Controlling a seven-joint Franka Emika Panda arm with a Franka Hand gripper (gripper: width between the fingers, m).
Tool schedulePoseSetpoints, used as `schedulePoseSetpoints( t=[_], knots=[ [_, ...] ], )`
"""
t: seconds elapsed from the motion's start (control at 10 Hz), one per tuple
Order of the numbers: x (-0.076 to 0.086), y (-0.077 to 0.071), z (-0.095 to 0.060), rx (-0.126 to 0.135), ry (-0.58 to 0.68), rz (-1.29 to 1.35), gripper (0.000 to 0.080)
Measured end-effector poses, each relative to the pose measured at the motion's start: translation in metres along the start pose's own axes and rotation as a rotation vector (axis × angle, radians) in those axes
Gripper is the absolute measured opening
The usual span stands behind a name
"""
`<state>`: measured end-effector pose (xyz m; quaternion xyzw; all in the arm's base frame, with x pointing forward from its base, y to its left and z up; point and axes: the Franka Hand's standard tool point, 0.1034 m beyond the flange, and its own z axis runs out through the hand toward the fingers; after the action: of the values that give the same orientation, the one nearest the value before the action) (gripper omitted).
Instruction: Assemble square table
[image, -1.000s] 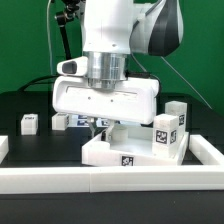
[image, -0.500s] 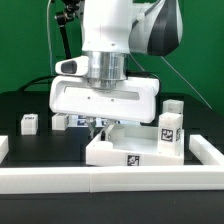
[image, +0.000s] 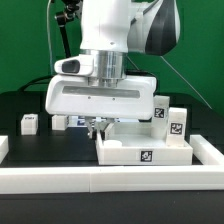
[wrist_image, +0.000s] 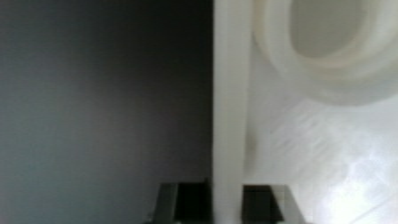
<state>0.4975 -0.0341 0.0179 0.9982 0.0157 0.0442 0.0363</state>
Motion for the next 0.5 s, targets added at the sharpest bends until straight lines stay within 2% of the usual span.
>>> schedulePoseSetpoints(
  t=[0.5],
  knots=[
    [0.0041,0.0038,-0.0022,-0.015,0.001,-0.31,0.0061]
  ],
)
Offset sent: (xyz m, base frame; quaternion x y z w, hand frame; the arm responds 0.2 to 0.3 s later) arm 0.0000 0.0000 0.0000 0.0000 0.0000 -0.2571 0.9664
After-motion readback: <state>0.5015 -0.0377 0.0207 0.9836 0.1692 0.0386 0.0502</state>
